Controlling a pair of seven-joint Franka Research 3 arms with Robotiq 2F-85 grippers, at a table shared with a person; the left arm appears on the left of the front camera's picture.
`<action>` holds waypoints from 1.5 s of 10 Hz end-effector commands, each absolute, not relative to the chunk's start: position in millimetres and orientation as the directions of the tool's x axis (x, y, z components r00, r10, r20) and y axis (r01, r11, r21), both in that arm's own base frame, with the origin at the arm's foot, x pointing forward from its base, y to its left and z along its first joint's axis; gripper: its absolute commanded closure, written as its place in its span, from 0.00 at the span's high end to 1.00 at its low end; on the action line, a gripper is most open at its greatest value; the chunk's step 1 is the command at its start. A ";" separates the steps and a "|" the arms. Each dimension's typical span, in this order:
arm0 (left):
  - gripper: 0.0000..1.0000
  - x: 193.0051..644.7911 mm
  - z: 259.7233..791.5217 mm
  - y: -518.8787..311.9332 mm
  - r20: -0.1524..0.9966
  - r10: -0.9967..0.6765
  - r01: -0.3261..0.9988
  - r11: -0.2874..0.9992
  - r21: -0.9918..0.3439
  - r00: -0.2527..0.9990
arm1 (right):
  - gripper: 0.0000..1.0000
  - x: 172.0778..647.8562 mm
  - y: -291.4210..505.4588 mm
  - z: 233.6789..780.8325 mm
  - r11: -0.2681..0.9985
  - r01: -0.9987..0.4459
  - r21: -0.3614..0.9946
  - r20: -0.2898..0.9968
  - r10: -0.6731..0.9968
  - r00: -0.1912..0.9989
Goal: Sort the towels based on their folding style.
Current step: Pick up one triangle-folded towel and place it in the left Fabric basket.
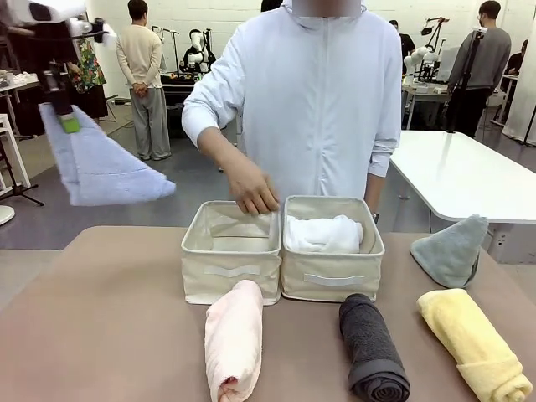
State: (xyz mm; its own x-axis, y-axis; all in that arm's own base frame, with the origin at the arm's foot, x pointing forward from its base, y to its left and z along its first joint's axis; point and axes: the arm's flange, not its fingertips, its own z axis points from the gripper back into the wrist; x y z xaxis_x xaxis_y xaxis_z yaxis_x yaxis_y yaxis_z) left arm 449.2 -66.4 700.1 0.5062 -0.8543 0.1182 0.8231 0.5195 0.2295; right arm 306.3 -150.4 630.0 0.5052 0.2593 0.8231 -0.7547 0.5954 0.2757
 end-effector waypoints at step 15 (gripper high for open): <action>0.00 383.3 741.1 -72.9 0.008 -0.842 0.808 0.520 0.278 0.539 | 1.00 307.6 -150.6 631.4 0.579 -0.768 0.274 0.840 0.246 0.484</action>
State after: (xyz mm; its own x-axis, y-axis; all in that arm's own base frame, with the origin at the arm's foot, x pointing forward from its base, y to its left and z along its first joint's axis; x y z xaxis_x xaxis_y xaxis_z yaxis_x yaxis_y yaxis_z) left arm 359.5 -53.3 719.3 0.5716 -0.8183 0.0604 0.7766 0.5633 0.2821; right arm 305.9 -150.6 630.5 0.5056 0.2607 0.8224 -0.7544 0.5961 0.2749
